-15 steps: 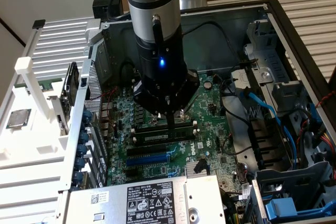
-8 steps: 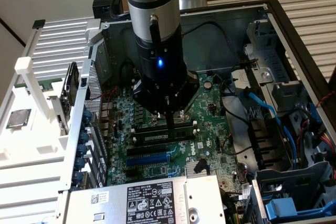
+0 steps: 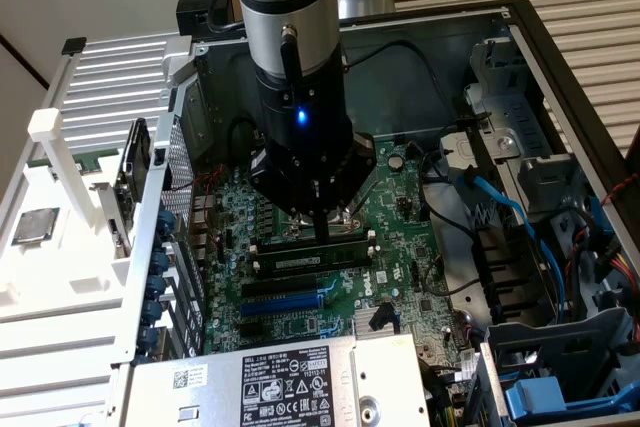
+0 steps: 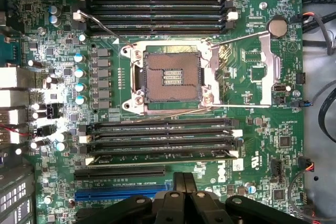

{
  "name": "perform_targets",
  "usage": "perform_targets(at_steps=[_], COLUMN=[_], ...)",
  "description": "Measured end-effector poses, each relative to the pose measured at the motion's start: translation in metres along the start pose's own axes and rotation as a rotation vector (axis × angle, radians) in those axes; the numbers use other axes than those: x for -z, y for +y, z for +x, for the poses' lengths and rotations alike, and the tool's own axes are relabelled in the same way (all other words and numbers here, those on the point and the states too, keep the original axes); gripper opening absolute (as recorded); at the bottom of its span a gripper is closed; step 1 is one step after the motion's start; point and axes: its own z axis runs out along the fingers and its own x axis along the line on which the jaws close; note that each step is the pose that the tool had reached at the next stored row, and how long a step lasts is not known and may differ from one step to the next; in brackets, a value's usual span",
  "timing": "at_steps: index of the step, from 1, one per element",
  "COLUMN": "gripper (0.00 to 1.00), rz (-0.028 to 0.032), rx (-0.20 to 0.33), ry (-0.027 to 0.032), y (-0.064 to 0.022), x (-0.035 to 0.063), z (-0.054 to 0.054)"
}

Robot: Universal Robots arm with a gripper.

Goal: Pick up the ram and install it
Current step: 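Press down the ram until it locks into place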

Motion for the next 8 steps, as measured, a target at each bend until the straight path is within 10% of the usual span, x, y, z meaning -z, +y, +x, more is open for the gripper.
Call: perform_targets(at_steps=[8], gripper=[0.1], rz=[0.0], rx=[0.0], ry=[0.0], y=[0.0], x=[0.0], z=[0.0])
